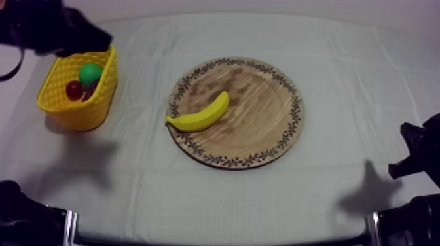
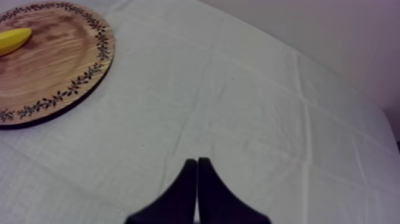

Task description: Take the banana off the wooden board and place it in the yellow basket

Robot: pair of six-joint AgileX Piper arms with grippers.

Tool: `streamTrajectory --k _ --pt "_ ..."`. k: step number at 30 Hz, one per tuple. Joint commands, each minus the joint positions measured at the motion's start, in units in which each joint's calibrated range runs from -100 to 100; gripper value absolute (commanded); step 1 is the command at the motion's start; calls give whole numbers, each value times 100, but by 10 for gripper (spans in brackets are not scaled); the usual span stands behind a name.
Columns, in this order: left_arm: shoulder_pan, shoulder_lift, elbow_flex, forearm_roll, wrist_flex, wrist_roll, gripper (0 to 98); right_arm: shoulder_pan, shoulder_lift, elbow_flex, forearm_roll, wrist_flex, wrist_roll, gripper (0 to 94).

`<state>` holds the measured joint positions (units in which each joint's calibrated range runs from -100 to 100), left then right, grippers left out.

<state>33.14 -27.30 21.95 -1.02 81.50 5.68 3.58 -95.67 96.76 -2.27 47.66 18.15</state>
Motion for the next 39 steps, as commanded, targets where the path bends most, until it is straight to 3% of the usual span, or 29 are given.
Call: streamTrajectory --k 1,12,20,26,30,39 --pt "274 1106 -891 11 237 -18 0 2 0 1 0 0 -1 3" --pt "598 2733 -1950 348 727 -74 34 2 0 1 0 0 -1 3" --pt "502 2959 -2107 335 1119 144 461 2 0 1 0 0 -1 3" --pt "485 3001 -2270 291 1334 55 748 2 0 1 0 0 -1 3" --pt "486 3034 -2359 292 1387 -49 844 2 0 1 0 0 -1 3" --pt "500 3492 -2132 273 1282 -269 888 2 0 1 0 0 -1 3"
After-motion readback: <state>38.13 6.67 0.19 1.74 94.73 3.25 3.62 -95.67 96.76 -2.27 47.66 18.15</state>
